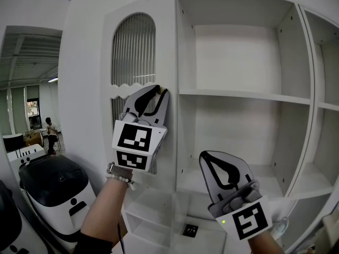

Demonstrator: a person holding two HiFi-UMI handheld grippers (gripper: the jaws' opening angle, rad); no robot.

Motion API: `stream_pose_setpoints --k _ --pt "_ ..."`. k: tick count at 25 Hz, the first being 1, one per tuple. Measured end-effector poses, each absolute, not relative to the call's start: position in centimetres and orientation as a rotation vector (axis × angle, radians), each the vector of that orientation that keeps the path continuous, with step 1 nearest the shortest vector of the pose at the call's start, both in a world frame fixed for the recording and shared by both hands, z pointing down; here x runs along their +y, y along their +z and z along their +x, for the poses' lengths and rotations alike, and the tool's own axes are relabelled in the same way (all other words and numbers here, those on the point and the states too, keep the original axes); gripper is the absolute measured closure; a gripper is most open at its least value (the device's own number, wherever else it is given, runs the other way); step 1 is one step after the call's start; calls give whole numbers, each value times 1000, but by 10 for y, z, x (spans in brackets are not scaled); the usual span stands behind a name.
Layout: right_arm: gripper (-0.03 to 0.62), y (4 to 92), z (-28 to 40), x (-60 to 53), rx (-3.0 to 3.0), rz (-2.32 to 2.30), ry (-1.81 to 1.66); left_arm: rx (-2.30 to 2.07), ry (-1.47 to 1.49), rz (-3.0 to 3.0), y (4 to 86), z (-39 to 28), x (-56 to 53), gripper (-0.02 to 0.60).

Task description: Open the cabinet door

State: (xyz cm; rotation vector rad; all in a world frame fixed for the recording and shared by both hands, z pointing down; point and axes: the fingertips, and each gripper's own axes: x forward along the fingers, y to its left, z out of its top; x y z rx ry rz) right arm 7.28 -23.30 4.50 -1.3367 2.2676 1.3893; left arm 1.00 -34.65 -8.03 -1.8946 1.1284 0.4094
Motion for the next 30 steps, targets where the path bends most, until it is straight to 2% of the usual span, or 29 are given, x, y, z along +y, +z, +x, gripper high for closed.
stream_pose_setpoints --k 14,23,30 --pt "591 49 53 -236 2310 -1320 1344 1101 407 -1948 -79 -7 -328 505" --pt "505 56 27 -252 2386 -1287 1280 1080 386 -1957 -80 -13 -317 505" --pt "467 68 12 -272 2464 -1273 1227 1062 370 -1938 -80 -18 -311 503"
